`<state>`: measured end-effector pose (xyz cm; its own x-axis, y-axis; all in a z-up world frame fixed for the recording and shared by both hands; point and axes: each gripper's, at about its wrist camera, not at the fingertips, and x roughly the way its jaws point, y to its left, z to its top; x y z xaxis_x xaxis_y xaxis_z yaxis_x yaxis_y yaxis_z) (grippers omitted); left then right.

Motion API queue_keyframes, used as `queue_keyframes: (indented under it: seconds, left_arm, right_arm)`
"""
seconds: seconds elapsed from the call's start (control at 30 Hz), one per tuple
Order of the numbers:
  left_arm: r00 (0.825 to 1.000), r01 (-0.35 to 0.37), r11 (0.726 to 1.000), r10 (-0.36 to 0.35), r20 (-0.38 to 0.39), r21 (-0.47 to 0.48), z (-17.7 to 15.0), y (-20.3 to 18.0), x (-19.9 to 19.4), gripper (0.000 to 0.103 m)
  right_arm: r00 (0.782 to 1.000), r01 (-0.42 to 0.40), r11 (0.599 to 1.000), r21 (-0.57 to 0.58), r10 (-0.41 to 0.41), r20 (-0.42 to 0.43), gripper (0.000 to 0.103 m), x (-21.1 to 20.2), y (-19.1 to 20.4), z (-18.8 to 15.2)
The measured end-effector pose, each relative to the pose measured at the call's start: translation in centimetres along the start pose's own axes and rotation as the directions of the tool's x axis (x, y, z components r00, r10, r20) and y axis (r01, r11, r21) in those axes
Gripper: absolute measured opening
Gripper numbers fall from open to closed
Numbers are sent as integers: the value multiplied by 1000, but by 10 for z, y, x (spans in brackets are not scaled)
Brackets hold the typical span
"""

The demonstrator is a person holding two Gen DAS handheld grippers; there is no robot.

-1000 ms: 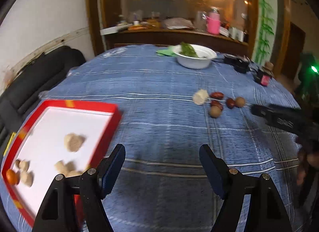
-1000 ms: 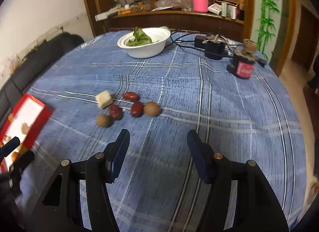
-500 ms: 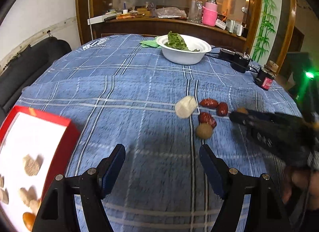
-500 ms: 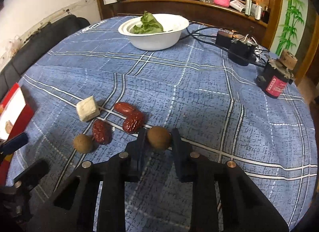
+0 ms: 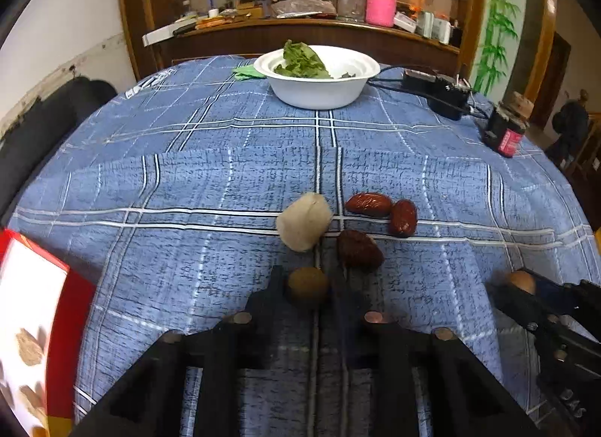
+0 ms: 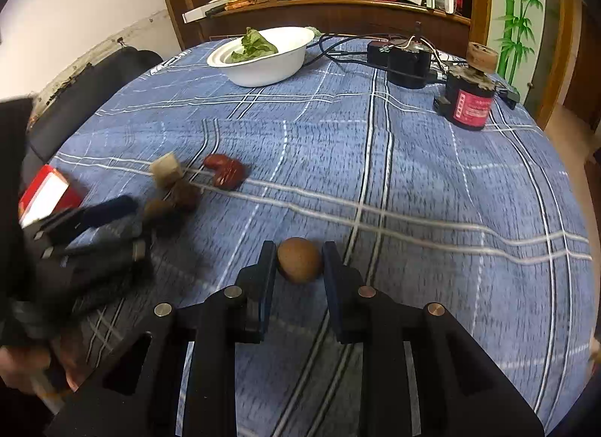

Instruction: Organize fruits

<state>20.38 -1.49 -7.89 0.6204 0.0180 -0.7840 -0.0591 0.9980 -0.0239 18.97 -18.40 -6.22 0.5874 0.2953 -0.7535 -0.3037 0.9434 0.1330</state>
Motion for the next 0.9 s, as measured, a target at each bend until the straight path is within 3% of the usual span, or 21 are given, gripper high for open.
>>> queue_keyframes:
  seconds: [0.33, 0.63, 0.9]
  left_arm:
    - [998, 50, 996, -48, 31, -78, -58, 56, -71, 22]
    - [992, 76, 996, -71, 106, -42, -130, 79, -136, 22]
    - [981, 145, 989, -139, 133, -36, -149, 88, -156, 22]
  right_arm:
    - [997, -56, 998, -15, 57, 48, 23, -52, 16, -31]
    - [994, -98, 995, 5, 98, 54, 23, -86, 31, -74]
    - [994, -103, 994, 46, 102, 30, 23, -89, 46, -95]
